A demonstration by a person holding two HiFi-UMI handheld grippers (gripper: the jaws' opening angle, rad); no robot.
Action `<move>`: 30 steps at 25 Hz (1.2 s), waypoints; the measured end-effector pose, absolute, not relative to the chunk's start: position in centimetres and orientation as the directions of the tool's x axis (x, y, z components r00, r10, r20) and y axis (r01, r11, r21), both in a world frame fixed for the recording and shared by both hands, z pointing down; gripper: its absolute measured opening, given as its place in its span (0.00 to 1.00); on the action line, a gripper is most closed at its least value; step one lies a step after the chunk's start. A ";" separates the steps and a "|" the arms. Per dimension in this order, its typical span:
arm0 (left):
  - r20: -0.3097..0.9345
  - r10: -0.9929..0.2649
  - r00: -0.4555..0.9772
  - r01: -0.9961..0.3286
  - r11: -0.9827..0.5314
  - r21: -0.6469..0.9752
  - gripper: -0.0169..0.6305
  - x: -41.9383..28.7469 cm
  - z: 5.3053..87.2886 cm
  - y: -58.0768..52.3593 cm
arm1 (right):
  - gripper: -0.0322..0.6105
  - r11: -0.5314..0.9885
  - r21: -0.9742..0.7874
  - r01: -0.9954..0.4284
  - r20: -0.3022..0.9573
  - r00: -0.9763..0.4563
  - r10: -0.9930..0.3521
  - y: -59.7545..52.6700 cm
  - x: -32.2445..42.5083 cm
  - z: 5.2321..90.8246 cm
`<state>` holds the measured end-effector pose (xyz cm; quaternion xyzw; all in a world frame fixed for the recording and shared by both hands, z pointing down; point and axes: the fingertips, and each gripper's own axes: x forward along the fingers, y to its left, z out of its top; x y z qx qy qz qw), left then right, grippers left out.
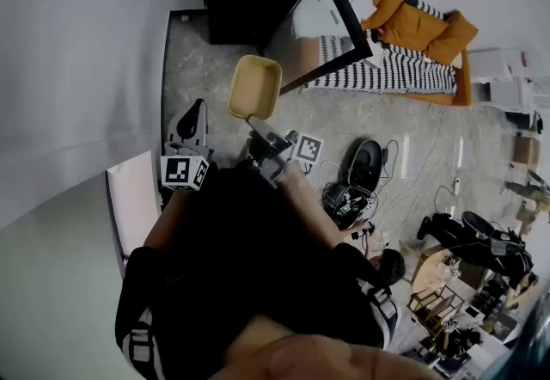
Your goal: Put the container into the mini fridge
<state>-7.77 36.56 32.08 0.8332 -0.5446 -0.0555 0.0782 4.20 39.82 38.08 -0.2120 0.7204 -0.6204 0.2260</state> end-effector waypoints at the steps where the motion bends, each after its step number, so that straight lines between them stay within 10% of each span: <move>1: -0.008 -0.916 0.402 -0.899 -0.396 0.188 0.03 -7.7 32.1 36.5 | 0.39 0.142 -0.990 -0.024 -0.064 -0.808 -0.586 39.8 4.2 38.1; 30: -0.029 -0.899 0.438 -0.876 -0.434 0.211 0.03 -12.4 31.2 34.8 | 0.38 0.166 -0.984 -0.064 -0.048 -0.802 -0.596 38.3 -0.5 38.4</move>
